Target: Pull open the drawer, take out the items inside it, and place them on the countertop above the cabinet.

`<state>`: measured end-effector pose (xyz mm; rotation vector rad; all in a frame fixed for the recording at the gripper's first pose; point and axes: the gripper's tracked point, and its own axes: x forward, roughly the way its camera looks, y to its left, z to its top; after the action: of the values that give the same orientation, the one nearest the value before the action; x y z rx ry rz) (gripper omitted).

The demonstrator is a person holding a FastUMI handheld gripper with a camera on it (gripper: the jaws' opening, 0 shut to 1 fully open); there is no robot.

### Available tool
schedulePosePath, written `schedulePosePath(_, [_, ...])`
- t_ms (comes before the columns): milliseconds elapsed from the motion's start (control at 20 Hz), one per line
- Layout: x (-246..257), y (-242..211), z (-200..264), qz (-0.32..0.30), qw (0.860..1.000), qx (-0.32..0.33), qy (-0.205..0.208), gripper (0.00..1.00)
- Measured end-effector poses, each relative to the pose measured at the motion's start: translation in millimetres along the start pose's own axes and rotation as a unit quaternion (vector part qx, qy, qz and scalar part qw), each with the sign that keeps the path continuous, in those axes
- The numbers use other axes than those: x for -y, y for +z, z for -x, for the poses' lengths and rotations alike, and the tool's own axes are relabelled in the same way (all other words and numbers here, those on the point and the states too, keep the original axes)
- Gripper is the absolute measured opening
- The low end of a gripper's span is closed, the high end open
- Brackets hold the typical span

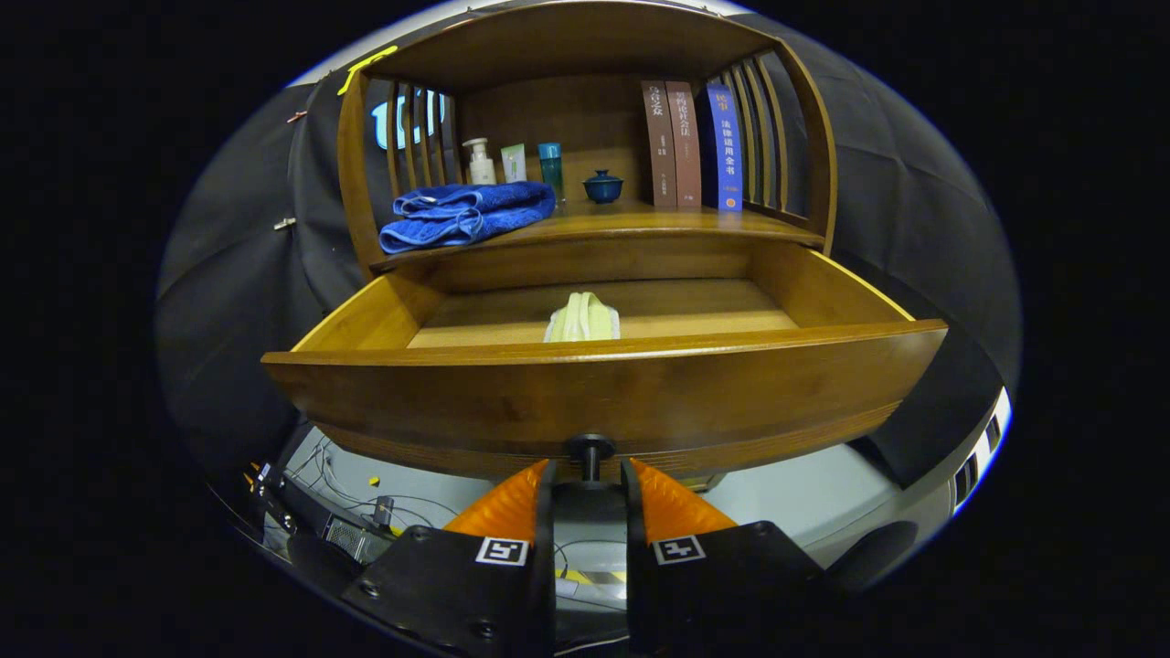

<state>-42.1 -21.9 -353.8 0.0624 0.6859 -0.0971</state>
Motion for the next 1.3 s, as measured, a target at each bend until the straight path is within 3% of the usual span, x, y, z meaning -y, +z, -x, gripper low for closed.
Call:
schedulePosePath(500, [6, -10, 10, 0.001, 1.000, -0.007, 0.001, 0.35])
schedulePosePath(650, [7, -6, 20, -0.010, 1.000, -0.009, 0.001, 0.45])
schedulePosePath(700, [7, -1, 27, -0.018, 1.000, 0.002, -0.001, 0.52])
schedulePosePath(750, [5, 8, 37, -0.025, 1.000, 0.013, -0.001, 0.52])
schedulePosePath(900, [-8, 37, 58, -0.023, 0.999, 0.025, 0.011, 1.00])
schedulePosePath(1100, [-24, 105, 59, -0.019, 0.998, 0.042, 0.036, 0.99])
schedulePosePath(1300, [-32, 154, 14, -0.025, 0.998, 0.025, 0.050, 0.99])
